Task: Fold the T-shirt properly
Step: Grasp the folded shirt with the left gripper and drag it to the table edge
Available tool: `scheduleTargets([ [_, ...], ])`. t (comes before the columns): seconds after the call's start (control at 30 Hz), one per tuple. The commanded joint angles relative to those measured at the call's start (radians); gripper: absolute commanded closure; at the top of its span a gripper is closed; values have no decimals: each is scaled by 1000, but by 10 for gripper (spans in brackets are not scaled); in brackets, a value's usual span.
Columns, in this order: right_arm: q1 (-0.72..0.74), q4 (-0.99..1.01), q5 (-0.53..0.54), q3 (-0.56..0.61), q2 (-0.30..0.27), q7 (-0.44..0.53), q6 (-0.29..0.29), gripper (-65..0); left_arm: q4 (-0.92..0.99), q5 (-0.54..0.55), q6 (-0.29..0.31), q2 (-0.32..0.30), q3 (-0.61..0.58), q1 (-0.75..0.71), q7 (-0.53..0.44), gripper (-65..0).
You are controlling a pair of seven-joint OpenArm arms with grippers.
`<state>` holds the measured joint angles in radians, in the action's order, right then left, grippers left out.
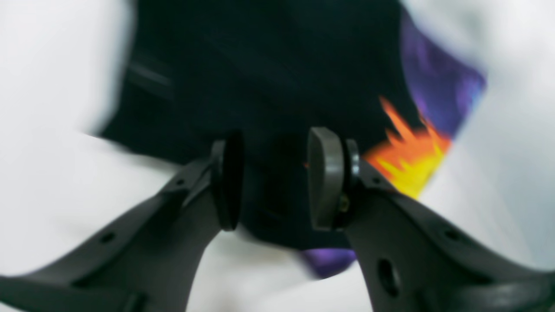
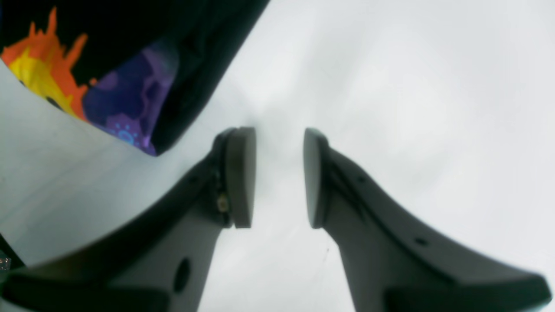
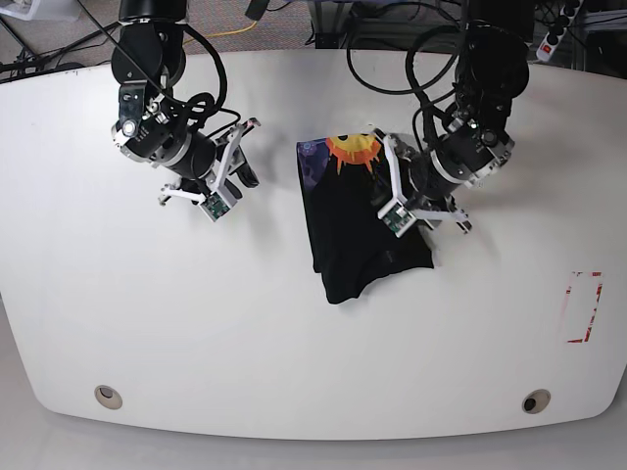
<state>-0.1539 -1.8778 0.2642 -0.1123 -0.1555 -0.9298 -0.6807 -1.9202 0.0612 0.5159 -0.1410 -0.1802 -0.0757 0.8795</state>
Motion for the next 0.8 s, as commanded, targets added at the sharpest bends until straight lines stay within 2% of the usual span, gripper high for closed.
scheduleTargets([
  [0.0, 10, -26, 11, -3, -6, 18, -1, -173, -26, 4, -4, 40, 43, 9, -12, -228],
  [0.1, 9, -26, 11, -5, -6, 18, -1, -173, -20, 2, -10, 77, 66, 14, -13, -229],
  [0.17, 9, -21, 11, -5, -6, 18, -1, -173, -12, 2, -61, 108, 71, 29, -15, -250],
  [0.33, 10, -19, 11, -5, -6, 18, -1, -173, 34, 2, -291, 188, 41, 63, -15, -406],
  [0.4, 12, -18, 11, -5, -5, 18, -1, -173, 60, 2, -366, 206, 21, 66, -15, -435],
  [0.47, 14, -18, 11, -3, -3, 18, -1, -173, 90, 4, -472, 234, -3, 95, -16, -440],
  [0.57, 17, -18, 11, -3, -3, 18, -1, -173, 161, 6, -596, 263, -32, 113, -46, -440],
  [0.77, 18, -18, 11, -3, -3, 18, -1, -173, 342, 4, -753, 277, -123, 116, -196, -442],
])
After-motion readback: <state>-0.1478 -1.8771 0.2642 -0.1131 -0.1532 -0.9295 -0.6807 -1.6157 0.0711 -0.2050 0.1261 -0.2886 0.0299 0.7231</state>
